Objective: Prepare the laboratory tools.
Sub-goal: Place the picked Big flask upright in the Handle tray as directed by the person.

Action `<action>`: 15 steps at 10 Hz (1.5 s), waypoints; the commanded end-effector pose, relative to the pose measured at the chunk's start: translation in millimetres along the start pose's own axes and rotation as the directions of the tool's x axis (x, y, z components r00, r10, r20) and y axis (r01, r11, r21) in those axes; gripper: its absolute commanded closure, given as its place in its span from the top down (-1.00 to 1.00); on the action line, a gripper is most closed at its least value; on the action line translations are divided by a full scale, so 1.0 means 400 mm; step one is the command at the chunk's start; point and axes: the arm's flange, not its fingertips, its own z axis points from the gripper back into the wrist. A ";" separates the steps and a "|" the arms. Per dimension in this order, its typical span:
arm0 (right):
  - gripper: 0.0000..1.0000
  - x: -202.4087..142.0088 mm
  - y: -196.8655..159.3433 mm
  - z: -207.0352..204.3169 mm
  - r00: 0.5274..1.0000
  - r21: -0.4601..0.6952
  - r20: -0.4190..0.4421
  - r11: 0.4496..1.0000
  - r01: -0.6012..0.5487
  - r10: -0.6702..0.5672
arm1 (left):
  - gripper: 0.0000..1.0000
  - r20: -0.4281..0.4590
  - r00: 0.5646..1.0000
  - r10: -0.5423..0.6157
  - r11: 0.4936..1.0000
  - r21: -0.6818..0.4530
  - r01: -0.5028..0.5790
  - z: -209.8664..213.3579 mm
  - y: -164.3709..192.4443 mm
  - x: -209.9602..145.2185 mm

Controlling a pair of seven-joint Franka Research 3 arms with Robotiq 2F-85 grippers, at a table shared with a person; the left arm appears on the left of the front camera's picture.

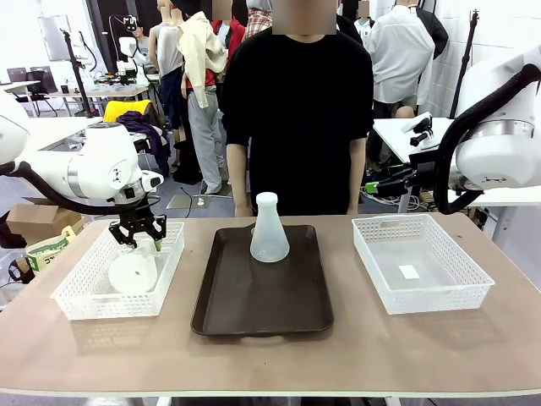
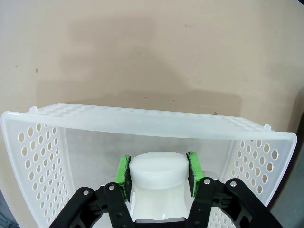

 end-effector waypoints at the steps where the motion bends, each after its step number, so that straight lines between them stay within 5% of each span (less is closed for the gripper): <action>1: 1.00 0.003 -0.002 0.002 1.000 0.006 -0.010 1.000 0.004 -0.004 | -1.00 0.009 1.000 -0.005 1.000 -0.003 0.005 -0.003 0.000 0.000; 7: 1.00 0.003 -0.002 0.002 1.000 0.006 -0.010 1.000 0.004 -0.004 | -1.00 0.000 1.000 0.000 1.000 0.000 0.000 0.000 0.000 0.000; 11: 1.00 0.003 -0.002 0.002 1.000 0.006 -0.010 1.000 0.004 -0.004 | -1.00 -0.039 0.999 -0.003 1.000 -0.015 0.002 0.112 0.039 -0.074; 15: 1.00 0.003 -0.002 0.002 1.000 0.006 -0.010 1.000 0.004 -0.004 | -1.00 0.065 0.997 -0.032 0.992 -0.122 0.040 0.264 0.087 -0.127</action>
